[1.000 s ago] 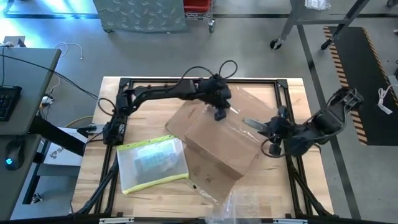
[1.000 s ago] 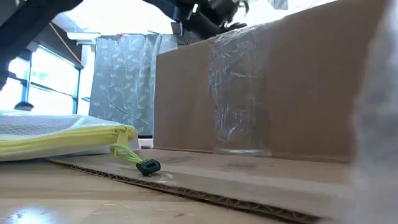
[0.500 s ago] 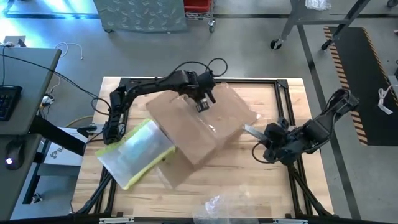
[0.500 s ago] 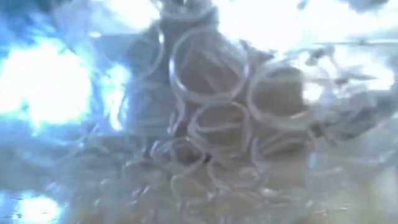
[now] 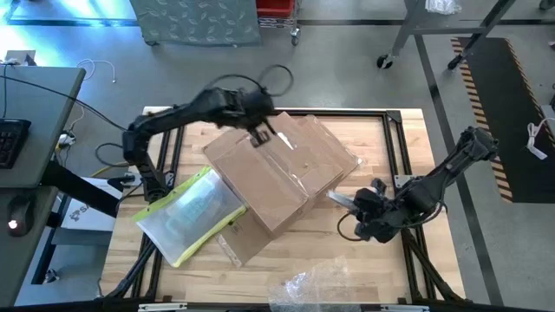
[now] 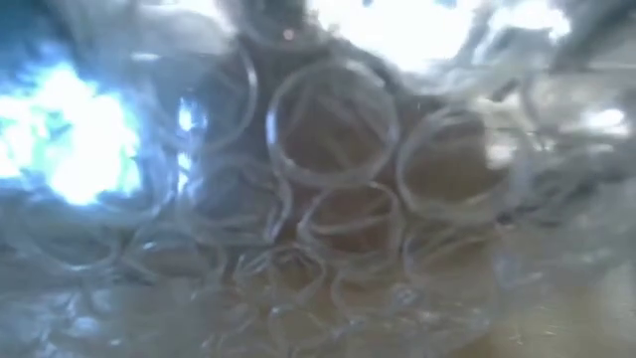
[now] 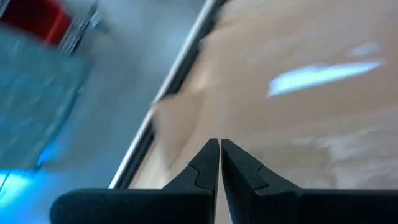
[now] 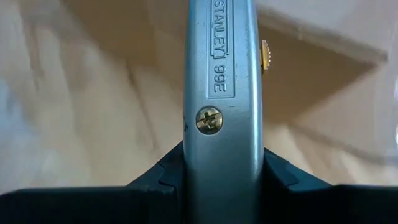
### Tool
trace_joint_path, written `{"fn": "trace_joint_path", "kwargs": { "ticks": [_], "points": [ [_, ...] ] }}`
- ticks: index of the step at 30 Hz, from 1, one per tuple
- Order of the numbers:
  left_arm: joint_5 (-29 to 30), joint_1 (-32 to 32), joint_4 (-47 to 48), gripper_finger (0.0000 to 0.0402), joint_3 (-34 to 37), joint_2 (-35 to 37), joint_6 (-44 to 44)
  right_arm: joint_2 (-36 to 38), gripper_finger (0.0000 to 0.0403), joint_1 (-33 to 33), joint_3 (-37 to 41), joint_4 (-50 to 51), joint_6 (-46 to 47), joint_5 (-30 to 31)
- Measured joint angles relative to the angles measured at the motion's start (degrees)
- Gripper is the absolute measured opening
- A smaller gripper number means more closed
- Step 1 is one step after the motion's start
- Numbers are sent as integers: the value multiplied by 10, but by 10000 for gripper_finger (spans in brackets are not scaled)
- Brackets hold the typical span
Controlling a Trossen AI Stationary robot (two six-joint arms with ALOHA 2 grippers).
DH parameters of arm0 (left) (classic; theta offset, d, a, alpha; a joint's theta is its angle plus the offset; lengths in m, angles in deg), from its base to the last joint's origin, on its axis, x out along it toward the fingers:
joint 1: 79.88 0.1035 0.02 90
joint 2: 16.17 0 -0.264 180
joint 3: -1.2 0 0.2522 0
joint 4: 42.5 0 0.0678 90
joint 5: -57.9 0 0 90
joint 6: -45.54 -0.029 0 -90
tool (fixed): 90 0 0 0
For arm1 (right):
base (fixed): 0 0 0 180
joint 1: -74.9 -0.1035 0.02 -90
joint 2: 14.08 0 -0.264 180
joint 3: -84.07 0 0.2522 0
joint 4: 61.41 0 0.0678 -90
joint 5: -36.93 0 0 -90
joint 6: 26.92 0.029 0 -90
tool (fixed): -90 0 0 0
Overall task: Unpack boxes
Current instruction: Break down the cardboard box using the silver cutter until it is fully flat
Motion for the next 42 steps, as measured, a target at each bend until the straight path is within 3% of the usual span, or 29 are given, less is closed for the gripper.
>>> {"fn": "trace_joint_path", "kwargs": {
  "ticks": [5,10,13,17,23,27,30,35,42],
  "points": [
    [53,74,106,0,9,52,43,16,96,-30,81,-161,-48,125],
    [32,149,78,0,109,95,23,18,96,-25,182,-323,-78,227],
    [-7,178,15,0,195,120,-1,18,96,-13,227,-419,-106,251],
    [-120,189,-116,0,323,125,-24,18,96,6,263,-518,-162,288],
    [-295,169,-241,0,448,127,-10,18,96,68,290,-555,-194,256],
    [-341,139,-240,0,470,129,13,19,96,131,310,-617,-243,194],
    [-349,109,-197,0,472,132,38,4,96,169,311,-662,-284,153],
    [-350,62,-120,1,476,169,72,-10,96,206,312,-703,-339,143],
    [-326,26,-130,0,476,268,130,-11,96,264,312,-750,-404,131]
  ]
}}
